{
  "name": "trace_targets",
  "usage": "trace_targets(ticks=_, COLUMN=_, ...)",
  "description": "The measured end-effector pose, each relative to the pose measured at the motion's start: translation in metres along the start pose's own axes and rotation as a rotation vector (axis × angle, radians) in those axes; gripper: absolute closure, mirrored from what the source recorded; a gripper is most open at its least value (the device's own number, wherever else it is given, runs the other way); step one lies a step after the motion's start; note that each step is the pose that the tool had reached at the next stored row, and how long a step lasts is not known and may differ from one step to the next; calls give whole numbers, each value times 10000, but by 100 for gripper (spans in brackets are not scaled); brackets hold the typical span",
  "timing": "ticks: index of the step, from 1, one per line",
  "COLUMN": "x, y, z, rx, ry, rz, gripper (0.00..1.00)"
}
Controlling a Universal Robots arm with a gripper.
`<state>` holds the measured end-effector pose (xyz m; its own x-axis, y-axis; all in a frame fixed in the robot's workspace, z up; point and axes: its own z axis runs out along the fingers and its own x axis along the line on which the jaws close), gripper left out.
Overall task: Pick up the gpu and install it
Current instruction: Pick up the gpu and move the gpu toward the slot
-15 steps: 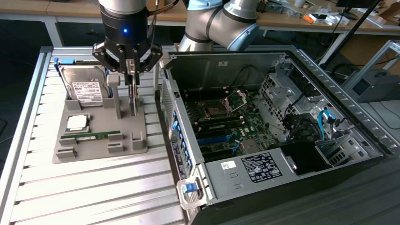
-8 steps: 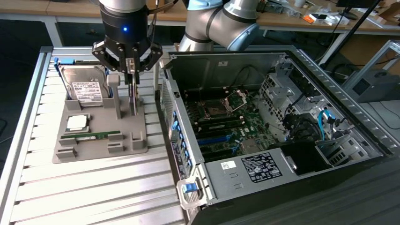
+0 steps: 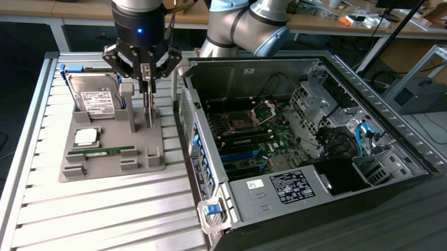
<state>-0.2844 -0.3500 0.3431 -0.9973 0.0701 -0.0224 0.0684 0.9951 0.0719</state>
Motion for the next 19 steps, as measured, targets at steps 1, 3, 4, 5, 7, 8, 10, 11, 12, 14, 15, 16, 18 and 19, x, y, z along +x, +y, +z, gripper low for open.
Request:
trace_targets(ticks=1, x=0, y=1, z=-9, rx=-1, ry=-1, rz=0, gripper=73)
trace_targets(ticks=3, x=0, y=1, z=-20, rx=-1, ry=-1, rz=0, gripper=73)
trace_targets(ticks=4, x=-1, y=2, z=-24, rx=0, ry=-1, rz=0, gripper=73)
trace_targets(ticks=5, x=-1, y=2, z=-27, rx=-1, ry=0, rz=0, gripper=73)
trace_targets(ticks=7, x=-1, y=3, z=-36, rx=0, ry=0, rz=0, gripper=73)
trace_targets(ticks=8, x=-1, y=3, z=-40, rx=0, ry=0, rz=0, gripper=73)
trace_targets(ticks=10, x=-1, y=3, z=-48, rx=0, ry=0, rz=0, gripper=73)
trace_targets(ticks=11, x=-1, y=4, z=-52, rx=0, ry=0, rz=0, gripper=73)
trace_targets(ticks=12, x=-1, y=4, z=-60, rx=-1, ry=-1, rz=0, gripper=73)
trace_targets(ticks=14, x=-2, y=5, z=-68, rx=0, ry=0, rz=0, gripper=73)
trace_targets(ticks=15, x=-2, y=5, z=-72, rx=0, ry=0, rz=0, gripper=73)
trace_targets(ticks=16, x=-2, y=5, z=-74, rx=-1, ry=-1, rz=0, gripper=73)
trace_targets(ticks=18, x=-2, y=6, z=-81, rx=0, ry=0, rz=0, gripper=73)
trace_targets(ticks=19, x=-2, y=6, z=-85, rx=-1, ry=-1, rz=0, gripper=73)
